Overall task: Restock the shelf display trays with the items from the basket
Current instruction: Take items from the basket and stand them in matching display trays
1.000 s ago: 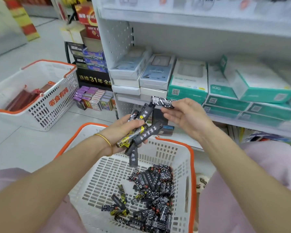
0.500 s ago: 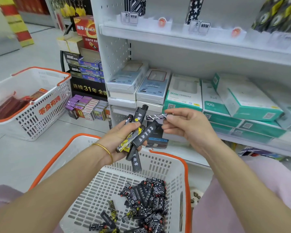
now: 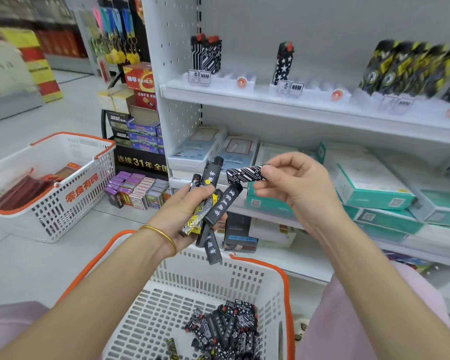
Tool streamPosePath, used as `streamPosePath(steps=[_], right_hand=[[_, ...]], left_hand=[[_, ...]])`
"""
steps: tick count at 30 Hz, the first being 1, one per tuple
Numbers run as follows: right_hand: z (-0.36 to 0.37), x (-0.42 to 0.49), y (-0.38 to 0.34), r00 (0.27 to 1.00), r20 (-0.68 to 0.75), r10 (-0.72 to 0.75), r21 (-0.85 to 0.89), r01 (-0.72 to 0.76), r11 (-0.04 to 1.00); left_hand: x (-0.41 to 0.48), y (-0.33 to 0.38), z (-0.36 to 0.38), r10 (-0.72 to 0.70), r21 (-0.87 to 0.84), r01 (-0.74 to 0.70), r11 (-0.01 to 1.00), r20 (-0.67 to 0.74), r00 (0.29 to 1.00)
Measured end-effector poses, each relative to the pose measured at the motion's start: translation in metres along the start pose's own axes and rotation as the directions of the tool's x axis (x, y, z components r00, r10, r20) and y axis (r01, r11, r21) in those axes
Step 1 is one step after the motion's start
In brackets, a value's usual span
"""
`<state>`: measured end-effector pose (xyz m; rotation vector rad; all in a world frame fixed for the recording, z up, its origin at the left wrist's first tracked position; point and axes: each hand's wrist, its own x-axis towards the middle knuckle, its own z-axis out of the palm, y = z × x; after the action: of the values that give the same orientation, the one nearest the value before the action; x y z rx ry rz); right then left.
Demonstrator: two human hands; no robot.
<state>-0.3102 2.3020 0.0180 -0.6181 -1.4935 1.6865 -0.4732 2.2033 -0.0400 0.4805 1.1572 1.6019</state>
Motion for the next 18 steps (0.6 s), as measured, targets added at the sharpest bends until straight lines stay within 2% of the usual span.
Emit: streamPosePath(steps=[3,6,8,11,13,14,16,18], right_hand=[[0.014,0.008,-0.034,0.992,0.04,-0.122,-0.154,0.127,0.98],[0.034,0.024,-0.075,0.961,0.094,-0.261,-0.348,0.277,0.896],[0.046,0.041,-0.101,0.913,0.125,-0.389,-0.495,0.397,0.773],[0.063,0.071,-0.13,0.821,0.22,-0.527,-0.722,0.501,0.478],[0.074,0.091,-0.14,0.789,0.288,-0.542,-0.815,0.499,0.293],[0.079,0.101,-0.141,0.79,0.312,-0.528,-0.84,0.489,0.235],[0.088,0.119,-0.138,0.803,0.34,-0.489,-0.858,0.478,0.189],[0.095,0.13,-0.134,0.814,0.351,-0.463,-0.849,0.485,0.21]], left_hand=[[-0.002,0.015,0.01,0.039,-0.011,-0.039,0.999,0.01,0.999],[-0.002,0.034,0.019,0.064,-0.013,-0.064,0.998,0.014,0.998],[-0.002,0.044,0.023,0.064,-0.017,-0.063,0.998,0.031,0.997],[0.003,0.05,0.027,0.061,-0.005,-0.06,0.998,0.025,0.998],[0.006,0.051,0.029,0.058,0.0,-0.058,0.998,0.023,0.998],[0.007,0.051,0.03,0.056,-0.007,-0.056,0.998,0.026,0.998],[0.009,0.051,0.029,0.051,-0.032,-0.05,0.998,0.042,0.998],[0.01,0.05,0.027,0.043,-0.057,-0.04,0.998,0.058,0.997]])
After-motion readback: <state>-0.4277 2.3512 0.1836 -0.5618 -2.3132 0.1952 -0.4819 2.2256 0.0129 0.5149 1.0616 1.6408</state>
